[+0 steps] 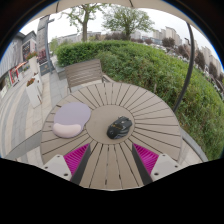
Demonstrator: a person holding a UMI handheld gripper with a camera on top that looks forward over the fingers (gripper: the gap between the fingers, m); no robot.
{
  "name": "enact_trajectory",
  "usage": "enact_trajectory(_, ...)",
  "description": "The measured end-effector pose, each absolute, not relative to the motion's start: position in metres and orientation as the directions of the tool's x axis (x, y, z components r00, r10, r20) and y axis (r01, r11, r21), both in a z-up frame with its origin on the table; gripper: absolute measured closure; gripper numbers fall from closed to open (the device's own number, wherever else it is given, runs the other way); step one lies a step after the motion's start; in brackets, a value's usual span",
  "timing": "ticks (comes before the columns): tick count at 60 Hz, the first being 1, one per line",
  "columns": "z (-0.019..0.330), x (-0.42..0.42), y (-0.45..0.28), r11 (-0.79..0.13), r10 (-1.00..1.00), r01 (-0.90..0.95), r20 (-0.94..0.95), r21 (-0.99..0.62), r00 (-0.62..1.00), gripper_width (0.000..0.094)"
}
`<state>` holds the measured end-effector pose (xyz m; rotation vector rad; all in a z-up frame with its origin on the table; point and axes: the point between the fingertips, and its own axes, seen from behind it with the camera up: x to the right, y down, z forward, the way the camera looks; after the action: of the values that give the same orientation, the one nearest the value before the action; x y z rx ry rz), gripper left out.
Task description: Arrange mouse
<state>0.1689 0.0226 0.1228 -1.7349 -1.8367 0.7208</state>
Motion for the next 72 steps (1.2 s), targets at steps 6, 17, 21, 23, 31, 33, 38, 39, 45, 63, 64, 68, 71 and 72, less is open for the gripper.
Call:
enact_trajectory(6,0.099,0.148,0.022,0.017,0.999,0.726,-0.014,-0.688,-0.037,0.0081)
enact_trajectory(17,0.063,0.102,0.028,0.007,1.0,0.715,0.005,-0.699,-0.006,0.008)
enact_trajectory(21,0.048,0.09,0.031,-0.015,1.0,0.723,-0.004,-0.691,0.017,0.0078)
enact_trajectory(23,0.041,0.085,0.031,-0.026,1.0,0.727,-0.009,-0.686,0.028,0.0077)
enact_trajectory(31,0.02,0.063,0.036,-0.032,0.999,0.728,0.006,-0.685,0.049,0.0078)
enact_trajectory(33,0.016,0.059,0.037,-0.034,0.999,0.729,0.006,-0.683,0.053,0.0079)
enact_trajectory(38,0.005,0.048,0.036,-0.043,0.998,0.736,0.005,-0.676,0.063,0.0078)
enact_trajectory(39,0.003,0.046,0.037,-0.044,0.998,0.736,0.006,-0.675,0.066,0.0079)
enact_trajectory(45,-0.009,0.034,0.038,-0.069,0.996,0.746,-0.007,-0.662,0.085,0.0079)
enact_trajectory(63,-0.017,-0.001,0.037,-0.068,0.996,0.749,-0.005,-0.659,0.086,0.0071)
enact_trajectory(64,-0.018,-0.003,0.036,-0.069,0.996,0.75,-0.006,-0.658,0.086,0.0073)
enact_trajectory(68,-0.019,-0.009,0.035,-0.068,0.997,0.754,-0.011,-0.653,0.08,0.0072)
enact_trajectory(71,-0.02,-0.014,0.033,-0.069,0.997,0.758,-0.014,-0.649,0.079,0.0072)
enact_trajectory(72,-0.021,-0.015,0.032,-0.069,0.997,0.759,-0.016,-0.647,0.077,0.0071)
